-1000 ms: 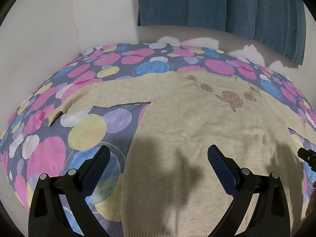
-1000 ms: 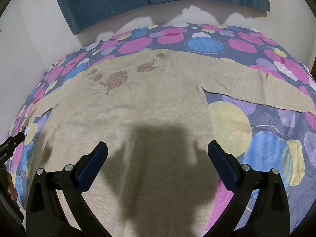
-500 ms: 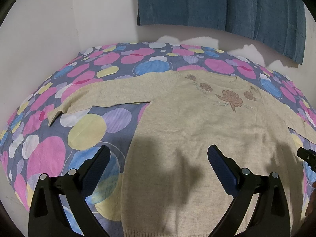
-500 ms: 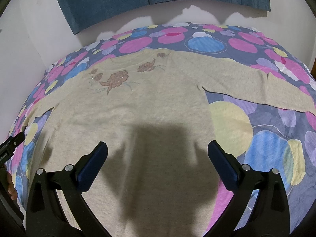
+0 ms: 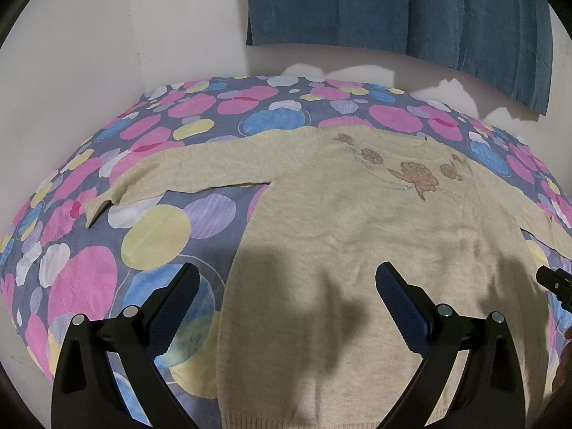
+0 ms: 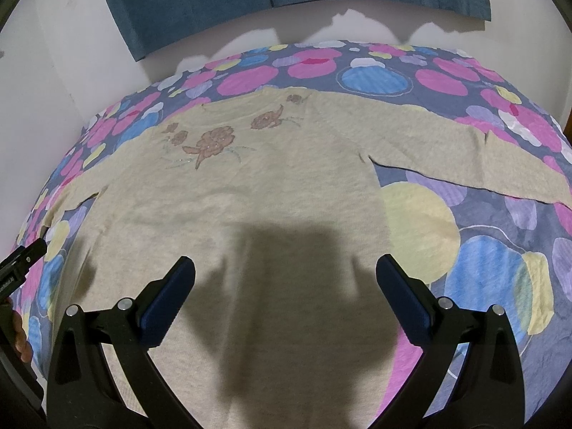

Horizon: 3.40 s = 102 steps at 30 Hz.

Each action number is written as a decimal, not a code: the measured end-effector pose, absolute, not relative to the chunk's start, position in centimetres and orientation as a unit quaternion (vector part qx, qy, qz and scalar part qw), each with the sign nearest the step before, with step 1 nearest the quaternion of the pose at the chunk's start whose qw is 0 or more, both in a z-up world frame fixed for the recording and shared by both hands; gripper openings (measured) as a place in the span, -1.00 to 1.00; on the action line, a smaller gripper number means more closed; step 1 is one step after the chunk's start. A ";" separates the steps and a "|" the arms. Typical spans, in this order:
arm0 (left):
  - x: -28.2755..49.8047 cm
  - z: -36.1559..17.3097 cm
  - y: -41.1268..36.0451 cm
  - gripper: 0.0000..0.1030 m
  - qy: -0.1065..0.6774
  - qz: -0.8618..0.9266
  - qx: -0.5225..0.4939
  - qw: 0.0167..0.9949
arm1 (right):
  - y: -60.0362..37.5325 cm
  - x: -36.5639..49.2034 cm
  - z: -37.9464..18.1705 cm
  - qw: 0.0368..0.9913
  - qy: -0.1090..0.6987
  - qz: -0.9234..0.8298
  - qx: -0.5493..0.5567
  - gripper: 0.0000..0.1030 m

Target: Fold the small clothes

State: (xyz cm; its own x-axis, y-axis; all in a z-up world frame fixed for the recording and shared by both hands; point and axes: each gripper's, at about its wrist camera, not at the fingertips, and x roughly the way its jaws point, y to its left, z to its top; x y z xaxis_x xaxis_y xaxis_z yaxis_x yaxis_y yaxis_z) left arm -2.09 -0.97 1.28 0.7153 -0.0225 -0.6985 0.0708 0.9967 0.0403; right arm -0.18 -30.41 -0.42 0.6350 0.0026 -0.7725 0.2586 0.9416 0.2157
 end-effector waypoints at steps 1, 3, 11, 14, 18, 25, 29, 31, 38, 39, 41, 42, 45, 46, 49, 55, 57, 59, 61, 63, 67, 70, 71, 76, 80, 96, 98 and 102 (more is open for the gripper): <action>-2.1 1.3 -1.0 0.91 0.377 -0.025 0.032 0.925 | -30.4 -0.2 -0.4 0.891 0.421 -0.072 0.155 0.96; -2.1 1.3 -0.9 0.91 0.376 -0.025 0.031 0.926 | -30.4 -0.2 -0.4 0.891 0.421 -0.072 0.154 0.96; -2.0 0.8 -1.1 0.91 0.388 -0.046 0.017 0.920 | -30.1 -0.2 -0.5 0.892 0.419 -0.073 0.153 0.96; -2.0 0.7 -1.0 0.91 0.391 -0.052 0.011 0.919 | -30.5 -0.4 -0.5 0.896 0.407 -0.079 0.161 0.96; -1.7 0.7 -0.9 0.91 0.391 -0.056 0.012 0.918 | -33.4 -1.0 -0.5 0.898 0.376 -0.083 0.212 0.96; -0.5 -0.1 0.2 0.91 0.400 -0.048 0.004 0.915 | -45.7 -4.4 -0.2 0.870 0.318 -0.151 0.347 0.95; 0.4 -1.2 0.9 0.91 0.412 -0.040 -0.003 0.910 | -54.7 -8.5 -1.7 0.830 0.263 -0.235 0.433 0.36; 0.8 -1.8 1.3 0.91 0.419 -0.035 -0.003 0.907 | -58.3 -10.0 -3.4 0.798 0.250 -0.253 0.486 0.30; 1.9 -3.2 2.0 0.91 0.432 -0.017 -0.003 0.902 | -65.7 -12.9 -8.6 0.722 0.177 -0.270 0.611 0.13; 2.0 -3.3 2.0 0.91 0.433 -0.015 -0.003 0.901 | -66.2 -12.9 -8.8 0.718 0.166 -0.270 0.619 0.13; 2.2 -3.5 2.0 0.91 0.436 -0.012 -0.001 0.900 | -67.3 -12.5 -9.2 0.707 0.144 -0.275 0.636 0.13; 2.2 -3.6 2.0 0.91 0.437 -0.012 0.000 0.899 | -67.5 -12.3 -9.3 0.705 0.136 -0.277 0.639 0.13; 2.4 -4.0 1.9 0.91 0.441 -0.011 0.004 0.898 | -68.1 -12.0 -9.6 0.702 0.126 -0.288 0.639 0.04; 2.4 -4.1 1.8 0.91 0.442 -0.011 0.006 0.897 | -68.2 -11.9 -9.7 0.701 0.127 -0.292 0.638 -0.05; 2.5 -4.3 1.8 0.91 0.444 -0.013 0.008 0.896 | -68.3 -12.3 -10.1 0.700 0.131 -0.294 0.637 -0.50; 2.9 -4.2 2.2 0.91 0.445 -0.021 0.007 0.895 | -68.1 -13.9 -10.2 0.703 0.120 -0.296 0.636 -0.92; 2.9 -4.0 2.3 0.91 0.441 -0.021 0.011 0.897 | -67.3 -13.2 -8.3 0.723 0.120 -0.291 0.615 -0.92; 2.9 -3.8 2.7 0.91 0.437 -0.020 0.014 0.899 | -65.9 -11.6 -5.6 0.752 0.122 -0.269 0.590 -0.92; 2.8 -3.4 3.3 0.91 0.432 -0.018 0.017 0.901 | -64.2 -9.7 -3.1 0.778 0.124 -0.246 0.565 -0.92; 2.7 -3.2 3.9 0.91 0.428 -0.016 0.017 0.904 | -61.9 -7.0 -0.2 0.806 0.129 -0.212 0.538 -0.92; 2.6 -3.2 5.2 0.91 0.424 -0.013 0.011 0.905 | -55.9 -0.7 3.9 0.844 0.152 -0.139 0.495 -0.92; 2.6 -3.6 5.8 0.91 0.424 -0.015 0.009 0.905 | -50.4 4.5 5.3 0.861 0.181 -0.083 0.469 -0.92; 2.5 -3.7 5.9 0.91 0.423 -0.013 0.011 0.906 | -48.4 6.4 5.5 0.864 0.193 -0.066 0.460 -0.92; 2.6 -4.0 6.9 0.91 0.418 -0.006 0.016 0.908 | -38.8 14.0 4.5 0.872 0.248 -0.001 0.422 -0.92; 2.9 -4.4 8.2 0.91 0.421 -0.003 0.001 0.907 | -31.8 17.8 2.5 0.874 0.300 0.034 0.380 -0.92; 3.4 -6.0 9.2 0.91 0.450 -0.007 -0.023 0.893 | -18.3 23.1 -3.5 0.856 0.420 0.102 0.284 -0.92; 3.5 -6.1 9.3 0.91 0.452 -0.007 -0.026 0.892 | -17.5 23.1 -4.0 0.854 0.430 0.107 0.272 -0.92; 3.4 -6.2 9.3 0.91 0.452 -0.006 -0.025 0.892 | -16.6 23.2 -4.9 0.848 0.448 0.115 0.259 -0.92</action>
